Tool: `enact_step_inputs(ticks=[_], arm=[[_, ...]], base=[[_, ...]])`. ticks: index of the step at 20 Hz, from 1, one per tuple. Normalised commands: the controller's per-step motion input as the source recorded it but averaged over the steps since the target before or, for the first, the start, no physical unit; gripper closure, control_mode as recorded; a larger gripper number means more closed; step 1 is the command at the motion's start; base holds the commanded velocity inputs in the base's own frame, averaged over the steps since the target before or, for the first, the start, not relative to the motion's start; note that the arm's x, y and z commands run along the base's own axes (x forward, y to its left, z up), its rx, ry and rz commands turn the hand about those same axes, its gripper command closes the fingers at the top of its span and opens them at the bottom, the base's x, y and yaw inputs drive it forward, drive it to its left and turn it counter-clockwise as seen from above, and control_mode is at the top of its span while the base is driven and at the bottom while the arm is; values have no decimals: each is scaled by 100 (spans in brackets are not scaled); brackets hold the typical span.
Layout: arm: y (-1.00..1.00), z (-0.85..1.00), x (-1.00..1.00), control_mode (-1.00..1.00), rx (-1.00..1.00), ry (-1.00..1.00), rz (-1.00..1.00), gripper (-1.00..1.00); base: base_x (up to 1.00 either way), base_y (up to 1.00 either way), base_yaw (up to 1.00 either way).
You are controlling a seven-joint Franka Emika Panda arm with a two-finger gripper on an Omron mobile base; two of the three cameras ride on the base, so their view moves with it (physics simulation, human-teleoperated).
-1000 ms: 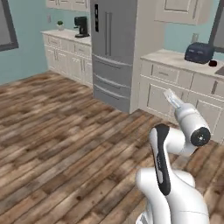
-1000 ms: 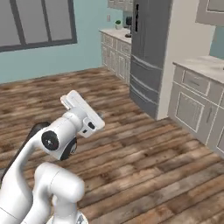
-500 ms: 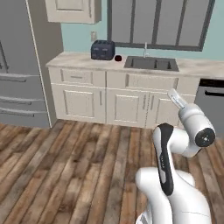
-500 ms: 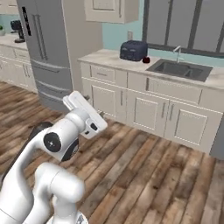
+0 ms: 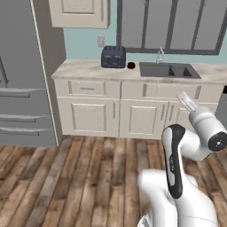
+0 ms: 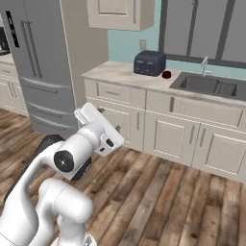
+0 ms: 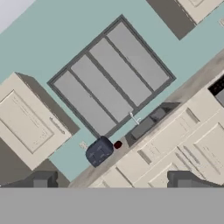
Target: Clear the mugs and bowl far away from the sink.
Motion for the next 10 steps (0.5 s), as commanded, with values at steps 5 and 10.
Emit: enact_step_inputs(ticks=[5, 10], arm=[[0, 0, 0, 100, 0, 0, 0, -100], [0, 0, 0, 100, 0, 0, 0, -100]], base=[[100, 74, -18], [100, 40, -6]])
